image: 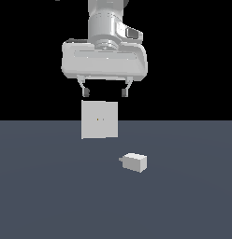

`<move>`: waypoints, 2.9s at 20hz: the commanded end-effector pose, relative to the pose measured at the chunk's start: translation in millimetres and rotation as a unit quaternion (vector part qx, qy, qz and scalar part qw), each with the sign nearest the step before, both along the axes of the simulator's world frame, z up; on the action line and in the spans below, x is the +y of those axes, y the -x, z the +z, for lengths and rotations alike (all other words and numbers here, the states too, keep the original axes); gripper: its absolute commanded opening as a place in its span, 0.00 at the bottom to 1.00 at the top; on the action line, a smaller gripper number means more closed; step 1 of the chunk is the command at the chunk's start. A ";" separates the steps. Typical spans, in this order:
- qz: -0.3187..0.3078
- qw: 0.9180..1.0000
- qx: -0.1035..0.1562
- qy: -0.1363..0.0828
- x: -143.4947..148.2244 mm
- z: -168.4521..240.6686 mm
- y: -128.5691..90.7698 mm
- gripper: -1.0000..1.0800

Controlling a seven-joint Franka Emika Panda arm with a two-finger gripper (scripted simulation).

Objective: Plug the charger into the wall socket.

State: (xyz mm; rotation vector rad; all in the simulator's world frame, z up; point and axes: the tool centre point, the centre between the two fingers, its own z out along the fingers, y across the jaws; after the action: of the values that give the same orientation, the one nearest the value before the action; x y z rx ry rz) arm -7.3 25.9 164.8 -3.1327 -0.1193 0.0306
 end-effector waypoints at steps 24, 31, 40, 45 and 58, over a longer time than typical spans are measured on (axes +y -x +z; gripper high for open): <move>0.114 0.991 -0.059 -0.027 -16.7 -24.4 23.3 0.96; 0.162 0.982 -0.085 -0.039 -25.2 -36.3 30.9 0.96; 0.217 0.968 -0.113 -0.052 -35.0 -50.5 37.6 0.96; 0.245 0.959 -0.128 -0.060 -40.1 -58.2 40.2 0.96; 0.318 0.930 -0.166 -0.081 -53.1 -78.9 43.9 0.96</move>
State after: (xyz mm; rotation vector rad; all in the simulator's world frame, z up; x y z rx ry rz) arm -50.9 -25.7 88.3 -2.7730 -1.0404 -0.4614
